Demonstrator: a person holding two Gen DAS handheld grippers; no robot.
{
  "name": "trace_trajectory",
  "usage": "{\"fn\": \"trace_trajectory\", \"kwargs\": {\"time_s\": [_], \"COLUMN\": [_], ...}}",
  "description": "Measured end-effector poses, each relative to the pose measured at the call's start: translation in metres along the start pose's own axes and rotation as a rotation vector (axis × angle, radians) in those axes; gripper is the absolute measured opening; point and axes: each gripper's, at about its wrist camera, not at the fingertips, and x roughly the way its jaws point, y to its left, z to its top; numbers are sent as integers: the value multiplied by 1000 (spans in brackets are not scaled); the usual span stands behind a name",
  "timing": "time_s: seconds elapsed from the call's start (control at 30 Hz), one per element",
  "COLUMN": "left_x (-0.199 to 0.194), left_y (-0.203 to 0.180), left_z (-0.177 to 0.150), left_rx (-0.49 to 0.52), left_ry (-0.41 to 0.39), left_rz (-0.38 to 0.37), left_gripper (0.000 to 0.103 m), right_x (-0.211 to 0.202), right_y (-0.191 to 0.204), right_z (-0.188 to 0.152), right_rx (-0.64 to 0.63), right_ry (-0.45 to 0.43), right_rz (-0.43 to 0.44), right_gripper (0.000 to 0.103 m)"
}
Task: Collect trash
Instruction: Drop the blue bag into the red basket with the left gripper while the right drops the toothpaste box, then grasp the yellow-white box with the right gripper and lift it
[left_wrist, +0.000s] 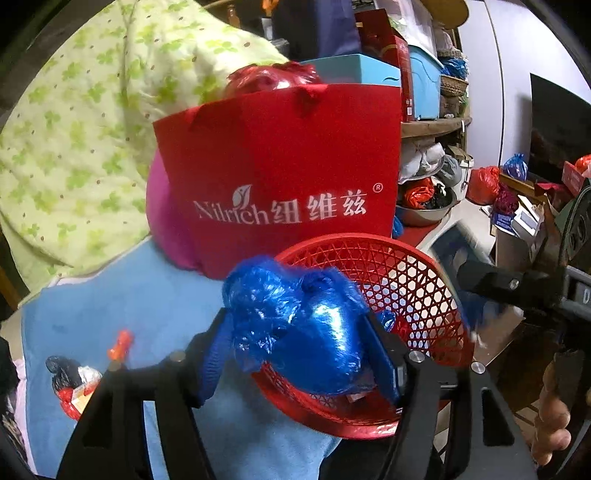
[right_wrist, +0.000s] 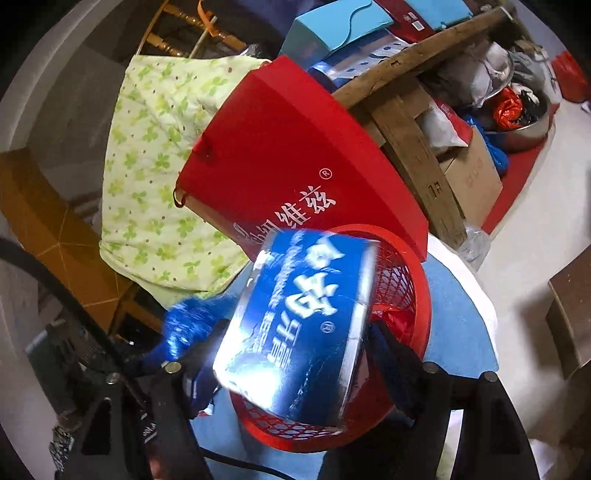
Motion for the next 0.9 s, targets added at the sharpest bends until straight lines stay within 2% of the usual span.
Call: {"fn": "trace_trajectory", "kwargs": {"time_s": [0.13,0.33,0.43,0.53,0.7,0.8,0.9], "left_x": [-4,-10,-12,-15,-25,-37,-53], "left_y": [10,19,36,55,98,134,175], "left_z": [-1,-4,-14,-34,-87,-122,-160], "left_rx": [-28,-39,-87,-127,-185,-247,-313], "left_ry": [-12,-33,-21,8,64,96,111], "left_rz": [-11,-5,7,34,126,192,291], "left_gripper": [71,71,71,71,71,71,71], "right_x": [2,-9,-17,-24,-27,-16,3], "right_y": [10,25,29,39,72,100,124], "right_z": [-3,-3,-1,-2,-12,-25,-41], "right_rx": [-8,-48,-66,-109,-218,-283,-321], "right_ry": [-8,-67,-95,-115,-122,-90,-30], "right_rz": [19,20,36,75,163,208,243], "right_gripper": [81,81,81,81,81,81,81]}}
